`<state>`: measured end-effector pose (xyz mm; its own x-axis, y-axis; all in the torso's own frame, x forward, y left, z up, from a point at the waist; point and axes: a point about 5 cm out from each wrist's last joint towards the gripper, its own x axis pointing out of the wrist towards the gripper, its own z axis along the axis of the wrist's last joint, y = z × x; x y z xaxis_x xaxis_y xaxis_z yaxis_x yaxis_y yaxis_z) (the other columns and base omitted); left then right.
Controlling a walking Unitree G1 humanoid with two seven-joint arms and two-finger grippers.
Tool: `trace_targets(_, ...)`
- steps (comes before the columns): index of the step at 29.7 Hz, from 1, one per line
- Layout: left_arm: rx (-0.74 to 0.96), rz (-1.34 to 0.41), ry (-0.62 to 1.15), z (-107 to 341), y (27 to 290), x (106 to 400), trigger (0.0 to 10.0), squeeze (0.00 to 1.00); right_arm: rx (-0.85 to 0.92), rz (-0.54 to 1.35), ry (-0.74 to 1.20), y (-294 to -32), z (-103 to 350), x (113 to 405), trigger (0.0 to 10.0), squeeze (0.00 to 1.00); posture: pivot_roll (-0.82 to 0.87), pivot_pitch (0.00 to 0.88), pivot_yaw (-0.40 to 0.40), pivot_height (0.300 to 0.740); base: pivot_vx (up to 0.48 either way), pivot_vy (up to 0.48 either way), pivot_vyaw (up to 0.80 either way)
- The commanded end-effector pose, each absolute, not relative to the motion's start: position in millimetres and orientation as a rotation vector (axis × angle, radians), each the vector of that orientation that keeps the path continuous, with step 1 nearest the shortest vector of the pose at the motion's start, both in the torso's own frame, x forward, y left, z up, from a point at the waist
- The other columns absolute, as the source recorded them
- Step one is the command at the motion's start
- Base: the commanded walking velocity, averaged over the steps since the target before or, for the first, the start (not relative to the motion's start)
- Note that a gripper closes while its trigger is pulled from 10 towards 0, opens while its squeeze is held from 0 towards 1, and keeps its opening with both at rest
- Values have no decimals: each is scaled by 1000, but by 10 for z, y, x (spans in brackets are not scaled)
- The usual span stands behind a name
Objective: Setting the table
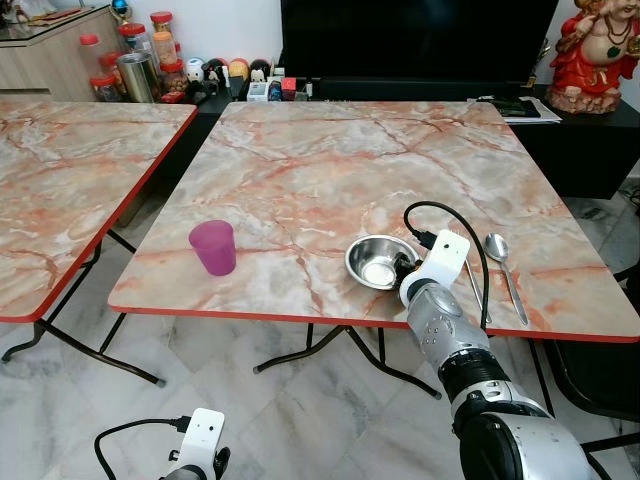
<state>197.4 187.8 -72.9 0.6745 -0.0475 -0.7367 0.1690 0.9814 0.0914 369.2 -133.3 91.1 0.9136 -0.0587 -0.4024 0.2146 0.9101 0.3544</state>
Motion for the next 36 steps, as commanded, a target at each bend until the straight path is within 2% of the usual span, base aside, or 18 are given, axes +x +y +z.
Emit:
trace_targets(1, 168, -127, 829, -720, 1896, 1993, 10000, 0, 418, -150, 366, -1332, 973, 3715, 0, 0, -46, 0, 30, 736, 0, 0, 0)
trace_targets(13, 160, -122, 830, -724, 1870, 1994, 10000, 0, 447, -151, 341, -1340, 1009, 3730, 0, 0, -42, 0, 26, 736, 0, 0, 0)
trace_targets(14, 162, -118, 830, -722, 1870, 2000, 10000, 0, 461, -128, 246, -1338, 1141, 3769, 10000, 0, -45, 0, 25, 736, 0, 0, 0)
trace_targets(17, 167, -105, 827, -718, 1867, 2012, 10000, 0, 433, -93, 24, -1358, 1448, 3810, 10000, 0, -44, 0, 21, 736, 0, 0, 0)
trace_targets(19, 168, -95, 826, -718, 1870, 2011, 10000, 0, 423, -89, -28, -1364, 1516, 3804, 10000, 0, -42, 0, 15, 736, 0, 0, 0)
trace_targets(33, 188, -45, 845, -751, 1927, 1939, 10000, 0, 506, -65, -170, -1341, 1649, 3736, 10000, 0, -40, 0, -2, 736, 0, 0, 0)
trace_targets(34, 188, -43, 843, -749, 1927, 1942, 10000, 0, 512, -68, -184, -1352, 1658, 3728, 2431, 0, -38, 0, -3, 736, 0, 0, 0)
trace_targets(35, 187, -40, 841, -747, 1925, 1946, 10000, 0, 519, -71, -202, -1367, 1668, 3717, 0, 0, -35, 0, -5, 736, 0, 0, 0)
trace_targets(36, 187, -39, 841, -746, 1924, 1948, 10000, 0, 520, -72, -207, -1371, 1670, 3716, 0, 0, -35, 0, -5, 736, 0, 0, 0)
